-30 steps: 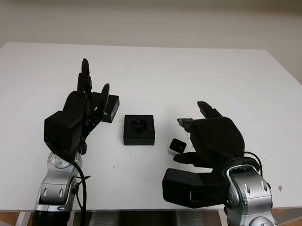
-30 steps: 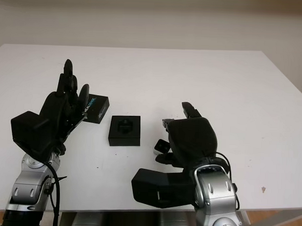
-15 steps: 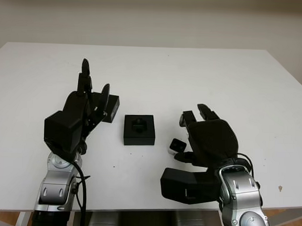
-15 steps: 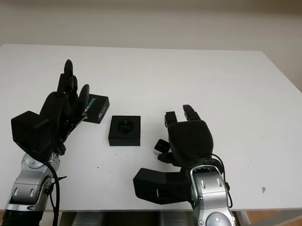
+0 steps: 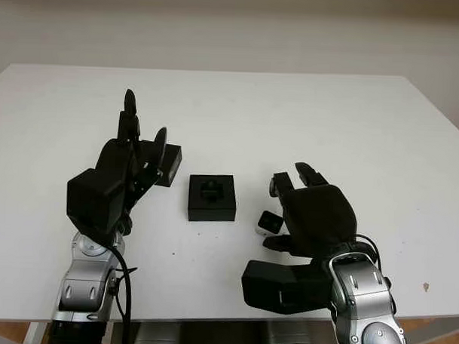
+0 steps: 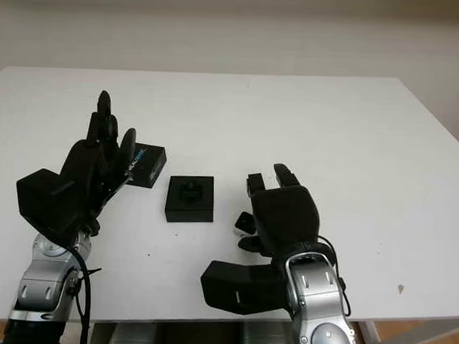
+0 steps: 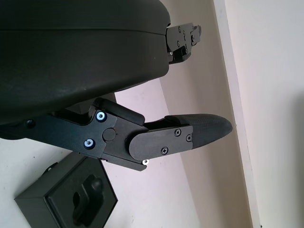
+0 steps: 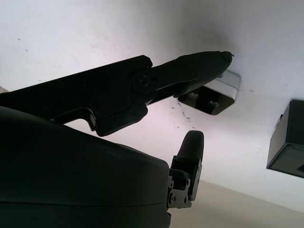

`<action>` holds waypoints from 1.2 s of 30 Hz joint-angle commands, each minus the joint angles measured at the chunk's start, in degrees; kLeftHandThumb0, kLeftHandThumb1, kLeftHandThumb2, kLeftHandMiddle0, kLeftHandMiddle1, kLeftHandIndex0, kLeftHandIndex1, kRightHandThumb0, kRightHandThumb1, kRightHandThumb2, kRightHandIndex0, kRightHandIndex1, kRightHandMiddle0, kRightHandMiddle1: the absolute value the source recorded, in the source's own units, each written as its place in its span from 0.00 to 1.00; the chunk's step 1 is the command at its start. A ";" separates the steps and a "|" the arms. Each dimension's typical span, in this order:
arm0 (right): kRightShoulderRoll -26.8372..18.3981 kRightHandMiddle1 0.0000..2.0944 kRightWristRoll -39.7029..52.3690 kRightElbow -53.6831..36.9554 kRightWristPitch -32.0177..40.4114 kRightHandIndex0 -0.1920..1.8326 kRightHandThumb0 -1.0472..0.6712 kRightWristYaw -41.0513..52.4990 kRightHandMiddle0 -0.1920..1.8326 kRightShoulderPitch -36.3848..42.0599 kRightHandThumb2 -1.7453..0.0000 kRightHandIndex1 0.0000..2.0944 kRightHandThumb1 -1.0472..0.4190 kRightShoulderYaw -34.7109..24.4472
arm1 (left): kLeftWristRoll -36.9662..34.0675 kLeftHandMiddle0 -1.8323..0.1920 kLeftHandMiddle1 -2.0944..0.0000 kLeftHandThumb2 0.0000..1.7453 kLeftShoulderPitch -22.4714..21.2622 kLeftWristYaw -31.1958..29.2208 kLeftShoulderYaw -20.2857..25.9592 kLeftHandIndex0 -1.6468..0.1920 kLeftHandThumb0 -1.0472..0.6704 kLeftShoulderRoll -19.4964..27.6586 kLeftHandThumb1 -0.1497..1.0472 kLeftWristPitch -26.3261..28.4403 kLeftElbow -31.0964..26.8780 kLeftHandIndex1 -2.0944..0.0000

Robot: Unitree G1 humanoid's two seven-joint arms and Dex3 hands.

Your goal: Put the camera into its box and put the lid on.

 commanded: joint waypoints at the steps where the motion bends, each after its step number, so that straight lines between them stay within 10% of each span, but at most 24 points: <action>1: -0.17 0.53 0.20 0.57 0.21 0.17 0.17 -0.55 0.07 -0.19 0.94 0.03 0.00 0.13 | 0.10 1.00 1.00 0.32 -1.29 0.04 -0.07 1.00 0.22 0.19 1.00 -0.44 -0.49 1.00; 36: -2.08 0.63 2.91 5.90 0.76 0.30 0.29 -7.94 0.14 -0.45 0.92 0.05 0.00 0.67 | -0.41 1.00 1.00 0.31 -0.84 -0.10 0.12 1.00 0.21 0.09 1.00 -0.51 -0.73 1.00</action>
